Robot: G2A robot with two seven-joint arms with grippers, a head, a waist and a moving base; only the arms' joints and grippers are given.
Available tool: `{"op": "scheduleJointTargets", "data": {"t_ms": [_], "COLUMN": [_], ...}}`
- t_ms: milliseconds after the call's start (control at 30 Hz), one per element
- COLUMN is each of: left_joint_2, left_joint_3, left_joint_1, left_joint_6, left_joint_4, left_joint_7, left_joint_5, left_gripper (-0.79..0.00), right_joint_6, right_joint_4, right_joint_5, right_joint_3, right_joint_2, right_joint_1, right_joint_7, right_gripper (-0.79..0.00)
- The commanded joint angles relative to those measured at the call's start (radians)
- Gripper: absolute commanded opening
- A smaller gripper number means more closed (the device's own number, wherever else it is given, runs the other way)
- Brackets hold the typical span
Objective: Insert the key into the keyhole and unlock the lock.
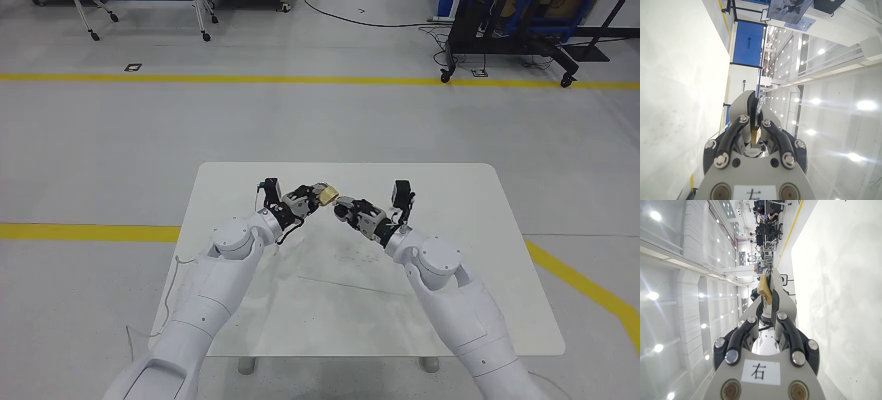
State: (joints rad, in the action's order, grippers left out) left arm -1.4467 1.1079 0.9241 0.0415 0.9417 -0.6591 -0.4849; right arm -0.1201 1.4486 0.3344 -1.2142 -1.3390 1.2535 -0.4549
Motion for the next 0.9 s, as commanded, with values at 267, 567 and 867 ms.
{"op": "scheduleJointTargets", "data": {"t_ms": [267, 567, 867], "left_joint_2": [0.005, 0.011, 0.015], "left_joint_3": [-0.013, 0.001, -0.001], "left_joint_1": [0.035, 0.115, 0.132], "left_joint_6": [0.109, 0.185, 0.222], "left_joint_4": [0.061, 0.164, 0.199], "left_joint_7": [0.064, 0.2, 0.21], "left_joint_5": [0.106, 0.182, 0.238], "left_gripper": [-0.785, -0.785, -0.785], "right_joint_6": [-0.066, -0.112, -0.24], "right_joint_4": [-0.057, -0.17, -0.332], "right_joint_5": [0.156, 0.358, 0.506], "right_joint_3": [0.001, -0.055, -0.072], "right_joint_2": [-0.006, 0.0, 0.007], "right_joint_1": [-0.033, -0.063, -0.135], "right_joint_7": [-0.095, -0.29, -0.517], "right_gripper": [-0.785, -0.785, -0.785]}}
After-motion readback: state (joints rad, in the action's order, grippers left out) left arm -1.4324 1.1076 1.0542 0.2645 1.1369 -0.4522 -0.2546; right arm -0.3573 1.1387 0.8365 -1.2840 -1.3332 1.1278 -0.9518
